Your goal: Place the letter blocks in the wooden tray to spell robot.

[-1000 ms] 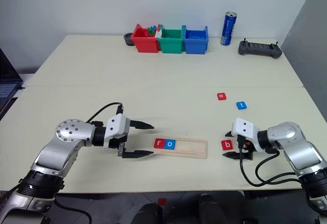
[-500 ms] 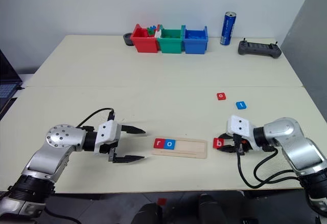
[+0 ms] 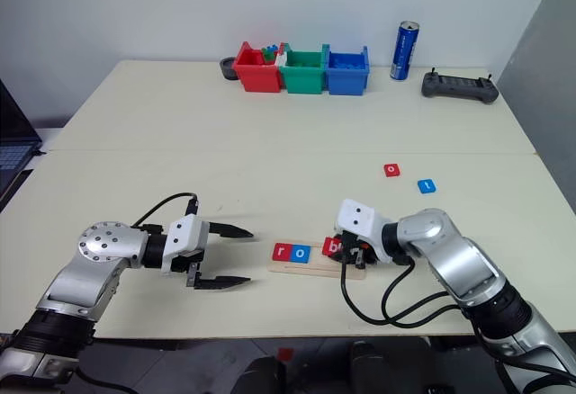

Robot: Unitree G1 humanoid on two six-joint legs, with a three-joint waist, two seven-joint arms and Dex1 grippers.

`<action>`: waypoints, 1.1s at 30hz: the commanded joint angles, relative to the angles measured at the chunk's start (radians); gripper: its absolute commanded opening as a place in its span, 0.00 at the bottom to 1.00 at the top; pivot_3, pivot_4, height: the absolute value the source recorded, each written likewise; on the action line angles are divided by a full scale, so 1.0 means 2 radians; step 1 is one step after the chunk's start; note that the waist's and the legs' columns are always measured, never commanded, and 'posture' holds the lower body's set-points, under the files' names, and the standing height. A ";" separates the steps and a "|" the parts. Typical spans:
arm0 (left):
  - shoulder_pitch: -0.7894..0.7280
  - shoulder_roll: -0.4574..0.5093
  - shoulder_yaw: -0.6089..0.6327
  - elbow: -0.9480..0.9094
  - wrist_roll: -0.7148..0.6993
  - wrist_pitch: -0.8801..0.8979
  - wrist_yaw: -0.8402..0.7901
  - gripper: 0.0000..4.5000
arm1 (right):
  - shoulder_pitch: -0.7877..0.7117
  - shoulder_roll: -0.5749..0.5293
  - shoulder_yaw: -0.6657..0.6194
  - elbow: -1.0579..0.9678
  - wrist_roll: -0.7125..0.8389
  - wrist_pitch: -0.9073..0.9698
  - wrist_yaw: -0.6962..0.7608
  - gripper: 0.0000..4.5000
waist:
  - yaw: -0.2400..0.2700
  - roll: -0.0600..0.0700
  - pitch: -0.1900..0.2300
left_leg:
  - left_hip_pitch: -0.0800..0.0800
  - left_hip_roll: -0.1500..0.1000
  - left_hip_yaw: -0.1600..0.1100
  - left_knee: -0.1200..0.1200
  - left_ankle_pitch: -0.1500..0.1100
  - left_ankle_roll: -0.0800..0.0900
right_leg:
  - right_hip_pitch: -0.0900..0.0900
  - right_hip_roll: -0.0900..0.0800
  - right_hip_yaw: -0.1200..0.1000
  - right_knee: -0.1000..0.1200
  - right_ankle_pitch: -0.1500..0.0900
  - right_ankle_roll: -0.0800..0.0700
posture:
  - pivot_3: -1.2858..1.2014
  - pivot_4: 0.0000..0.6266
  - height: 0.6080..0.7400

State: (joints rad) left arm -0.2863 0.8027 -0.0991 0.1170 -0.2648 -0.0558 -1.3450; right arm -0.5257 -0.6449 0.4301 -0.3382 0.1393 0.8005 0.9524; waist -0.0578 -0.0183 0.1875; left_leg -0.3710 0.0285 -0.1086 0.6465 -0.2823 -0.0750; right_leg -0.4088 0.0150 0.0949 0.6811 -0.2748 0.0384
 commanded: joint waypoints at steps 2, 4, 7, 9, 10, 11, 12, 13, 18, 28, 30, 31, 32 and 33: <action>-0.008 0.001 0.009 -0.001 0.001 -0.012 0.001 1.00 | -0.017 0.008 0.012 0.000 -0.004 -0.005 0.001 0.33 | 0.000 0.000 0.000 | 0.000 0.000 0.000 0.000 0.000 0.000 | 0.000 0.000 0.000 0.000 0.000 0.000 | 0.52 0.24 1.00; -0.008 0.000 0.008 -0.001 0.002 -0.013 0.003 1.00 | -0.020 0.010 0.016 0.005 -0.006 -0.008 0.002 0.33 | 0.000 0.000 0.000 | 0.000 0.000 0.000 0.000 0.000 0.000 | 0.000 0.000 0.000 0.000 0.000 0.000 | 0.52 0.24 1.00; -0.008 -0.002 0.007 -0.006 0.004 -0.012 0.008 1.00 | -0.025 0.013 0.020 0.008 -0.006 -0.010 0.006 0.33 | 0.000 0.000 0.000 | 0.000 0.000 0.000 0.000 0.000 0.000 | 0.000 0.000 0.000 0.000 0.000 0.000 | 0.52 0.24 1.00; -0.007 -0.004 0.006 -0.013 0.004 -0.008 0.012 1.00 | -0.027 0.016 0.025 0.008 -0.005 -0.011 0.008 0.33 | 0.000 0.000 0.000 | 0.000 0.000 0.000 0.000 0.000 0.000 | 0.000 0.000 0.000 0.000 0.000 0.000 | 0.52 0.24 1.00; -0.007 -0.004 0.006 -0.016 0.004 -0.006 0.013 1.00 | -0.027 0.016 0.026 0.007 -0.005 -0.011 0.009 0.33 | 0.000 0.000 0.000 | 0.000 0.000 0.000 0.000 0.000 0.000 | 0.000 0.000 0.000 0.000 0.000 0.000 | 0.52 0.24 1.00; -0.006 -0.005 0.005 -0.019 0.004 -0.005 0.015 1.00 | -0.027 0.017 0.029 0.007 -0.006 -0.013 0.009 0.33 | 0.000 0.000 0.000 | 0.000 0.000 0.000 0.000 0.000 0.000 | 0.000 0.000 0.000 0.000 0.000 0.000 | 0.52 0.24 1.00; -0.006 -0.005 0.004 -0.021 0.004 -0.004 0.016 1.00 | -0.026 0.017 0.032 0.007 -0.007 -0.015 0.010 0.33 | 0.000 0.000 0.000 | 0.000 0.000 0.000 0.000 0.000 0.000 | 0.000 0.000 0.000 0.000 0.000 0.000 | 0.52 0.24 1.00; -0.007 -0.006 0.004 -0.023 0.005 -0.003 0.017 1.00 | -0.026 0.017 0.034 0.007 -0.008 -0.016 0.010 0.33 | 0.000 0.000 0.000 | 0.000 0.000 0.000 0.000 0.000 0.000 | 0.000 0.000 0.000 0.000 0.000 0.000 | 0.52 0.24 1.00; -0.010 -0.008 0.002 -0.030 0.006 0.005 0.021 1.00 | -0.028 0.021 0.039 0.008 -0.010 -0.016 0.009 0.33 | 0.000 0.000 0.000 | 0.000 0.000 0.000 0.000 0.000 0.000 | 0.000 0.000 0.000 0.000 0.000 0.000 | 0.52 0.24 1.00; -0.017 -0.009 0.000 -0.035 0.007 0.015 0.025 1.00 | -0.038 0.034 0.034 0.011 -0.014 -0.012 0.004 0.69 | 0.000 0.000 0.000 | 0.000 0.000 0.000 0.000 0.000 0.000 | 0.000 0.000 0.000 0.000 0.000 0.000 | 0.52 0.24 1.00; -0.017 -0.009 0.000 -0.036 0.006 0.017 0.025 1.00 | -0.047 0.041 0.019 0.002 -0.006 -0.002 0.000 0.83 | 0.000 0.000 0.000 | 0.000 0.000 0.000 0.000 0.000 0.000 | 0.000 0.000 0.000 0.000 0.000 0.000 | 0.52 0.24 1.00; -0.017 -0.009 0.001 -0.036 0.006 0.017 0.025 1.00 | -0.051 0.043 0.012 -0.004 -0.001 0.005 -0.001 0.90 | 0.000 0.000 0.000 | 0.000 0.000 0.000 0.000 0.000 0.000 | 0.000 0.000 0.000 0.000 0.000 0.000 | 0.52 0.24 1.00; -0.016 -0.009 0.001 -0.035 0.006 0.017 0.025 1.00 | -0.054 0.042 0.005 -0.014 0.003 0.011 0.000 0.98 | 0.000 0.000 0.000 | 0.000 0.000 0.000 0.000 0.000 0.000 | 0.000 0.000 0.000 0.000 0.000 0.000 | 0.52 0.24 1.00; -0.015 -0.009 0.001 -0.035 0.006 0.016 0.026 1.00 | -0.054 0.039 -0.001 -0.025 0.008 0.017 0.000 0.99 | 0.000 0.000 0.000 | 0.000 0.000 0.000 0.000 0.000 0.000 | 0.000 0.000 0.000 0.000 0.000 0.000 | 0.52 0.24 1.00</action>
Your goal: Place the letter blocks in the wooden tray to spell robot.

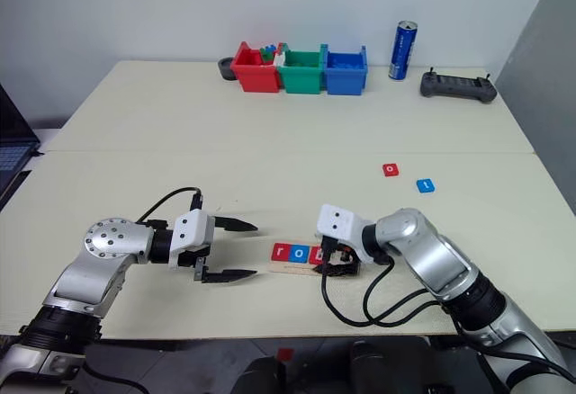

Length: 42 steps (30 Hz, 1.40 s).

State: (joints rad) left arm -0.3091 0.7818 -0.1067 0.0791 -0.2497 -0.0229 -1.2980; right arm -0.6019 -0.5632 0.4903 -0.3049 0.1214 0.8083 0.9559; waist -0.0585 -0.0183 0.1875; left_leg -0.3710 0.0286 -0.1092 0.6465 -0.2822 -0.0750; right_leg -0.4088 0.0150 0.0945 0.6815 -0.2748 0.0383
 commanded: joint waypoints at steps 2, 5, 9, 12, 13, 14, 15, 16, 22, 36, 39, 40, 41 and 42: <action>-0.002 0.001 0.006 -0.016 -0.001 -0.002 0.003 1.00 | -0.009 -0.010 -0.039 -0.068 0.030 0.027 0.002 0.99 | 0.000 0.000 0.000 | 0.000 0.000 0.000 0.000 0.000 0.000 | 0.000 0.000 0.000 0.000 0.000 0.000 | 0.52 0.24 1.00; 0.000 0.001 0.006 -0.016 -0.001 -0.003 0.004 1.00 | 0.014 -0.024 -0.040 -0.095 0.037 0.031 0.002 0.99 | 0.000 0.000 0.000 | 0.000 0.000 0.000 0.000 0.000 0.000 | 0.000 0.000 0.000 0.000 0.000 0.000 | 0.52 0.24 1.00; 0.000 0.000 0.005 -0.015 0.001 -0.004 0.005 1.00 | 0.042 -0.046 -0.018 -0.108 0.028 0.008 0.007 0.87 | 0.001 0.000 0.000 | 0.000 0.000 0.000 0.000 0.000 0.000 | 0.000 0.000 -0.001 0.000 0.000 0.000 | 0.52 0.24 1.00; -0.004 0.000 0.003 -0.011 0.003 -0.005 0.004 1.00 | 0.048 -0.051 0.001 -0.100 0.014 -0.016 0.004 0.62 | 0.000 0.000 0.000 | 0.000 0.000 0.000 0.000 0.000 0.000 | 0.000 0.000 -0.001 0.000 0.000 0.000 | 0.52 0.24 1.00; -0.006 0.000 0.003 -0.010 0.003 -0.006 0.004 1.00 | 0.048 -0.053 0.007 -0.095 0.009 -0.023 0.003 0.55 | -0.001 0.000 0.000 | 0.000 0.000 0.000 0.000 0.000 0.000 | 0.000 0.000 0.000 0.000 0.000 0.000 | 0.52 0.24 1.00; -0.007 -0.001 0.002 -0.009 0.004 -0.006 0.004 1.00 | 0.048 -0.054 0.011 -0.091 0.005 -0.028 0.003 0.46 | -0.001 0.000 0.000 | 0.000 0.000 0.000 0.000 0.000 0.000 | 0.000 0.000 0.000 0.000 0.000 0.000 | 0.52 0.24 1.00; -0.008 -0.001 0.002 -0.008 0.005 -0.007 0.004 1.00 | 0.048 -0.053 0.014 -0.088 0.002 -0.031 0.004 0.37 | -0.001 0.000 0.000 | 0.000 0.000 0.000 0.000 0.000 0.000 | 0.000 0.000 -0.001 0.000 0.000 0.000 | 0.52 0.24 1.00; -0.008 -0.001 0.002 -0.007 0.005 -0.007 0.004 1.00 | 0.048 -0.051 0.016 -0.086 0.001 -0.032 0.004 0.29 | -0.001 0.000 0.000 | 0.000 0.000 0.000 0.000 0.000 0.000 | 0.000 0.000 -0.001 0.000 0.000 0.000 | 0.52 0.24 1.00; -0.007 -0.004 0.001 -0.008 0.008 -0.008 0.007 1.00 | 0.046 -0.038 0.029 -0.067 -0.011 -0.029 -0.005 0.00 | 0.000 0.000 0.000 | 0.000 0.000 0.000 0.000 0.000 0.000 | 0.000 0.000 -0.001 0.000 0.000 0.000 | 0.52 0.24 1.00; 0.000 -0.005 0.003 -0.010 0.009 -0.012 0.012 1.00 | 0.041 -0.016 0.015 -0.042 -0.012 -0.026 -0.016 0.00 | -0.001 0.000 0.000 | 0.000 0.000 0.000 0.000 0.000 0.000 | 0.000 0.000 0.000 0.000 0.000 0.000 | 0.52 0.24 1.00; 0.001 -0.005 0.004 -0.012 0.008 -0.011 0.012 1.00 | 0.039 -0.013 0.008 -0.039 -0.006 -0.023 -0.017 0.00 | -0.001 0.000 0.000 | 0.000 0.000 0.000 0.000 0.000 0.000 | 0.000 0.000 -0.001 0.000 0.000 0.000 | 0.52 0.24 1.00; 0.000 -0.005 0.004 -0.013 0.008 -0.011 0.012 1.00 | 0.038 -0.011 0.005 -0.038 -0.005 -0.022 -0.018 0.00 | -0.001 0.000 0.000 | 0.000 0.000 0.000 0.000 0.000 0.000 | 0.000 0.000 -0.001 0.000 0.000 0.000 | 0.52 0.24 1.00; 0.000 -0.005 0.003 -0.014 0.008 -0.009 0.013 1.00 | 0.037 -0.010 0.004 -0.036 -0.005 -0.023 -0.017 0.00 | -0.001 0.000 0.000 | 0.000 0.000 0.000 0.000 0.000 0.000 | 0.000 0.000 -0.001 0.000 0.000 0.000 | 0.52 0.24 1.00; -0.001 -0.006 0.003 -0.016 0.008 -0.008 0.014 1.00 | 0.035 -0.008 0.002 -0.034 -0.004 -0.022 -0.017 0.00 | -0.001 0.000 0.000 | 0.000 0.000 0.000 0.000 0.000 0.000 | 0.000 0.000 -0.001 0.000 0.000 0.000 | 0.52 0.24 1.00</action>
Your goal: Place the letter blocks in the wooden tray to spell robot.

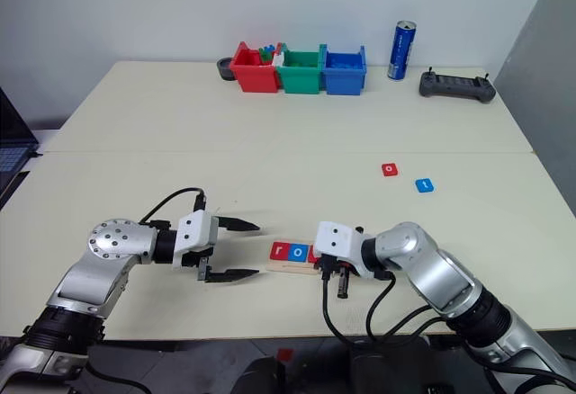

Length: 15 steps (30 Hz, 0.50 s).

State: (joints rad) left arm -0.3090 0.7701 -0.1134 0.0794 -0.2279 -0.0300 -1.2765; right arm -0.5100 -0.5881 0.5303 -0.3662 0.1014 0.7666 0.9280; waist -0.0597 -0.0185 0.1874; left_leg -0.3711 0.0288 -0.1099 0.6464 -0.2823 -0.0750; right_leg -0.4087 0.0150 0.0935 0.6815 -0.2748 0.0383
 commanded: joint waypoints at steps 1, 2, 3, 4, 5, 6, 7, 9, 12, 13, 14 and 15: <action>-0.002 0.000 0.006 -0.017 -0.003 -0.004 0.004 1.00 | -0.011 0.006 -0.018 -0.002 0.006 -0.001 -0.003 0.00 | 0.000 0.000 0.000 | 0.000 0.000 0.000 0.000 0.000 0.000 | 0.000 0.000 0.000 0.000 0.000 0.000 | 0.52 0.24 1.00; -0.003 -0.001 0.005 -0.019 -0.003 -0.001 0.004 1.00 | -0.013 0.007 -0.019 -0.001 0.006 -0.001 -0.003 0.00 | 0.000 0.000 0.000 | 0.000 0.000 0.000 0.000 0.000 0.000 | 0.000 0.000 0.000 0.000 0.000 0.000 | 0.52 0.24 1.00; -0.003 -0.001 0.005 -0.022 -0.004 0.002 0.005 1.00 | -0.014 0.008 -0.019 0.000 0.007 -0.001 -0.003 0.00 | 0.000 0.000 0.000 | 0.000 0.000 0.000 0.000 0.000 0.000 | 0.000 0.000 0.000 0.000 0.000 0.000 | 0.52 0.24 1.00; -0.004 -0.001 0.004 -0.024 -0.004 0.004 0.005 1.00 | -0.015 0.008 -0.019 0.001 0.007 -0.001 -0.003 0.00 | 0.000 0.000 0.000 | 0.000 0.000 0.000 0.000 0.000 0.000 | 0.000 0.000 0.000 0.000 0.000 0.000 | 0.52 0.24 1.00; -0.004 -0.001 0.004 -0.026 -0.004 0.005 0.005 1.00 | -0.015 0.009 -0.019 0.001 0.007 -0.001 -0.002 0.00 | 0.000 0.000 0.000 | 0.000 0.000 0.000 0.000 0.000 0.000 | 0.000 0.000 0.000 0.000 0.000 0.000 | 0.52 0.24 1.00; -0.004 -0.001 0.004 -0.027 -0.004 0.006 0.006 1.00 | -0.015 0.009 -0.019 0.001 0.007 -0.001 -0.002 0.00 | 0.000 0.000 0.000 | 0.000 0.000 0.000 0.000 0.000 0.000 | 0.000 0.000 0.000 0.000 0.000 0.000 | 0.52 0.24 1.00; -0.005 -0.001 0.004 -0.028 -0.004 0.009 0.006 1.00 | -0.015 0.010 -0.020 -0.001 0.009 0.000 -0.001 0.00 | 0.000 0.000 0.000 | 0.000 0.000 0.000 0.000 0.000 0.000 | 0.000 0.000 0.000 0.000 0.000 0.000 | 0.52 0.24 1.00; -0.007 -0.002 0.004 -0.032 -0.005 0.014 0.008 1.00 | -0.014 0.009 -0.024 -0.013 0.016 0.003 0.002 0.00 | 0.000 0.000 0.000 | 0.000 0.000 0.000 0.000 0.000 0.000 | 0.000 0.000 0.000 0.000 0.000 0.000 | 0.52 0.24 1.00; -0.006 -0.002 0.006 -0.036 -0.006 0.018 0.010 1.00 | -0.014 0.003 -0.036 -0.034 0.029 0.004 0.009 0.00 | 0.000 0.000 0.000 | 0.000 0.000 0.000 0.000 0.000 0.000 | 0.000 0.000 0.000 0.000 0.000 0.000 | 0.52 0.24 1.00; -0.005 -0.003 0.006 -0.035 -0.006 0.018 0.010 1.00 | -0.012 -0.002 -0.043 -0.043 0.035 0.003 0.012 0.00 | 0.000 0.000 0.000 | 0.000 0.000 0.000 0.000 0.000 0.000 | 0.000 0.000 0.000 0.000 0.000 0.000 | 0.52 0.24 1.00; -0.004 -0.004 0.007 -0.033 -0.006 0.017 0.011 1.00 | -0.007 -0.011 -0.054 -0.053 0.040 0.001 0.015 0.00 | 0.000 0.000 0.000 | 0.000 0.000 0.000 0.000 0.000 0.000 | 0.000 0.000 0.000 0.000 0.000 0.000 | 0.52 0.24 1.00; -0.003 -0.004 0.008 -0.031 -0.007 0.015 0.011 1.00 | -0.001 -0.019 -0.065 -0.063 0.044 -0.001 0.017 0.00 | 0.000 0.000 0.000 | 0.000 0.000 0.000 0.000 0.000 0.000 | 0.000 0.000 0.000 0.000 0.000 0.000 | 0.52 0.24 1.00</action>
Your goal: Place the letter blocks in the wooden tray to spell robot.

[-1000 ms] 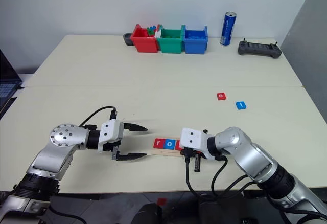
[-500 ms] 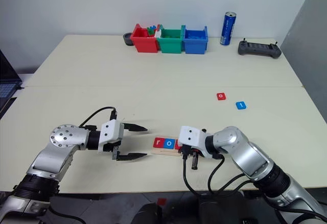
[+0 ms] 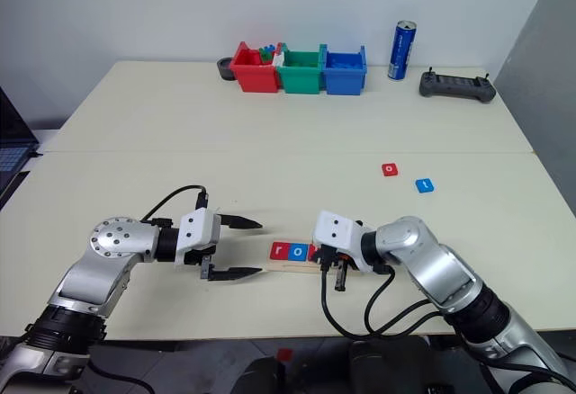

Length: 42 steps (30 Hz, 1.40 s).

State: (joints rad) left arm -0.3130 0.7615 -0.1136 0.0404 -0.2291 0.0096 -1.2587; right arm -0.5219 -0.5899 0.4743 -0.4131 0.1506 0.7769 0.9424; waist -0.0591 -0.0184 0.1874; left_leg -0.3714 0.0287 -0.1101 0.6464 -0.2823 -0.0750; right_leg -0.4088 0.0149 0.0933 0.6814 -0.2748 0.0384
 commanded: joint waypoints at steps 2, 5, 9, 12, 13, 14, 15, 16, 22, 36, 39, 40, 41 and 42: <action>0.001 0.000 0.012 -0.005 -0.007 -0.007 0.004 1.00 | 0.023 -0.031 -0.071 -0.058 0.028 0.000 -0.003 0.08 | 0.001 0.000 0.000 | 0.000 0.000 0.000 0.000 0.000 0.000 | 0.000 0.000 0.000 0.000 0.000 0.000 | 0.52 0.24 1.00; 0.006 0.000 0.018 0.001 -0.008 -0.012 0.007 1.00 | 0.053 -0.018 -0.138 -0.086 0.053 0.047 -0.045 0.27 | 0.001 0.000 0.000 | 0.000 0.000 0.000 0.000 0.000 0.000 | 0.000 0.000 0.000 0.000 0.000 0.000 | 0.52 0.24 1.00; 0.011 -0.001 0.021 0.001 -0.012 -0.013 0.009 1.00 | 0.081 0.000 -0.201 -0.095 0.054 0.073 -0.107 0.59 | 0.001 0.000 0.000 | 0.000 0.000 0.000 0.000 0.000 0.000 | 0.000 0.000 0.000 0.000 0.000 0.000 | 0.52 0.24 1.00; 0.013 -0.002 0.024 0.001 -0.015 -0.012 0.011 1.00 | 0.076 0.023 -0.227 -0.066 0.041 0.069 -0.160 0.83 | 0.001 0.000 0.000 | 0.000 0.000 0.000 0.000 0.000 0.000 | 0.000 0.000 0.000 0.000 0.000 0.000 | 0.52 0.24 1.00; 0.013 -0.003 0.025 0.001 -0.015 -0.011 0.012 1.00 | 0.067 0.035 -0.229 -0.046 0.033 0.065 -0.180 0.90 | 0.000 0.000 0.000 | 0.000 0.000 0.000 0.000 0.000 0.000 | 0.000 0.000 0.000 0.000 0.000 0.000 | 0.52 0.24 1.00; 0.012 -0.003 0.025 0.001 -0.016 -0.010 0.013 1.00 | 0.057 0.046 -0.229 -0.024 0.024 0.058 -0.201 1.00 | -0.001 0.000 0.000 | 0.000 0.000 0.000 0.000 0.000 0.000 | 0.000 0.000 0.000 0.000 0.000 0.000 | 0.52 0.24 1.00; 0.011 -0.003 0.025 0.001 -0.016 -0.009 0.013 1.00 | 0.041 0.059 -0.227 0.009 0.012 0.050 -0.225 1.00 | -0.001 0.000 0.000 | 0.000 0.000 0.001 0.000 0.000 0.000 | 0.000 0.000 0.001 0.000 0.000 0.000 | 0.52 0.24 1.00; 0.010 -0.003 0.025 0.002 -0.016 -0.008 0.014 1.00 | 0.027 0.071 -0.225 0.040 0.001 0.043 -0.244 1.00 | -0.002 0.000 0.000 | 0.000 0.000 0.001 0.000 0.000 0.000 | 0.000 0.000 0.001 0.000 0.000 0.000 | 0.52 0.24 1.00; 0.007 -0.004 0.024 -0.002 -0.017 -0.003 0.018 1.00 | -0.061 0.132 -0.243 0.246 -0.038 -0.036 -0.339 1.00 | -0.004 0.000 0.000 | 0.001 0.000 0.001 0.000 0.000 0.000 | 0.000 0.000 0.001 0.000 0.000 0.000 | 0.52 0.24 1.00; 0.019 -0.001 0.030 -0.022 -0.020 0.003 0.027 1.00 | -0.183 0.170 -0.273 0.569 -0.046 -0.175 -0.405 1.00 | -0.014 0.000 0.000 | -0.001 0.000 0.001 -0.001 0.000 0.000 | -0.001 0.000 0.001 0.000 0.000 0.000 | 0.52 0.24 1.00; 0.020 -0.001 0.031 -0.021 -0.020 0.002 0.029 1.00 | -0.188 0.173 -0.272 0.594 -0.042 -0.177 -0.393 0.86 | -0.014 0.000 0.000 | 0.000 0.000 0.001 -0.001 0.000 0.000 | -0.001 0.000 0.001 0.001 0.000 0.000 | 0.52 0.24 1.00; 0.021 -0.002 0.032 -0.021 -0.020 0.002 0.030 1.00 | -0.189 0.174 -0.274 0.600 -0.041 -0.178 -0.391 0.78 | -0.014 0.000 0.000 | 0.000 0.000 0.001 -0.001 0.000 0.000 | -0.001 0.000 0.001 0.001 0.000 0.000 | 0.52 0.24 1.00; 0.021 -0.002 0.031 -0.021 -0.020 0.002 0.030 1.00 | -0.190 0.174 -0.273 0.606 -0.042 -0.181 -0.389 0.71 | -0.014 0.000 0.000 | 0.000 0.000 0.001 -0.001 0.000 0.000 | -0.001 0.000 0.001 0.001 0.000 0.000 | 0.52 0.24 1.00; 0.021 -0.003 0.031 -0.021 -0.019 0.002 0.031 1.00 | -0.190 0.174 -0.273 0.611 -0.043 -0.184 -0.388 0.63 | -0.014 0.000 0.000 | 0.000 0.000 0.001 -0.001 0.000 0.000 | 0.000 0.000 0.001 0.001 0.000 0.000 | 0.52 0.24 1.00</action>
State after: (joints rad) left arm -0.2729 0.7502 -0.0787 0.0308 -0.2559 0.0182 -1.2076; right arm -0.8968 -0.2356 -0.0592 0.7742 0.0668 0.4104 0.1664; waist -0.0877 -0.0180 0.1872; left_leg -0.3700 0.0282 -0.1081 0.6450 -0.2823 -0.0749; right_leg -0.4089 0.0144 0.0957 0.6827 -0.2744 0.0378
